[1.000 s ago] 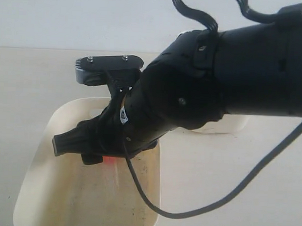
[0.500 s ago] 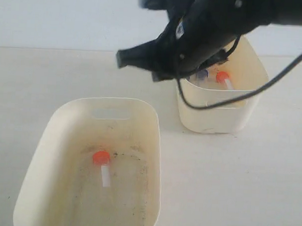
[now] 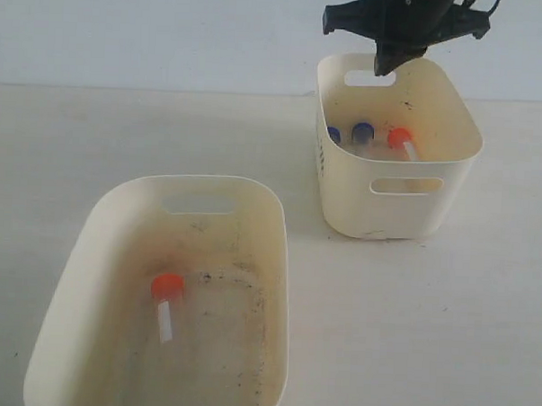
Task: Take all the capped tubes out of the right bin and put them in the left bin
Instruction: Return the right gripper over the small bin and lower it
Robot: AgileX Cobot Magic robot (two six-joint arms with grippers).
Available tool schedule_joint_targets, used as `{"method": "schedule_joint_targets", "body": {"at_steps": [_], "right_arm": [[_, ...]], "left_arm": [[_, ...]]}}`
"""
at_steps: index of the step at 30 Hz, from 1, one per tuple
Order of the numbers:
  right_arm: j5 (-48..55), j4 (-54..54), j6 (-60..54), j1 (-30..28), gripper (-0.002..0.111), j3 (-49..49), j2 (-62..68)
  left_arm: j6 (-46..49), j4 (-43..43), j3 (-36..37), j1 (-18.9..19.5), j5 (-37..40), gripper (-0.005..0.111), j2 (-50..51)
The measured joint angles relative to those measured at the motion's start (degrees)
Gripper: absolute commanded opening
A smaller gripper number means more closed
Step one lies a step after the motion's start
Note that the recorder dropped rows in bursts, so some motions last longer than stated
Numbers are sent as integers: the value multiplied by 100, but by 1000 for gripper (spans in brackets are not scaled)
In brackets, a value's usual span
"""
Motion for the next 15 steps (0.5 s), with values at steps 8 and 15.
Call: {"method": "schedule_joint_targets", "body": {"at_steps": [8, 15], "right_arm": [[133, 249, 39, -73, 0, -768, 1023], [-54, 122, 211, -73, 0, -807, 1380]], "left_arm": [[0, 0, 0, 0, 0, 4, 0], [0, 0, 0, 0, 0, 4, 0]]}}
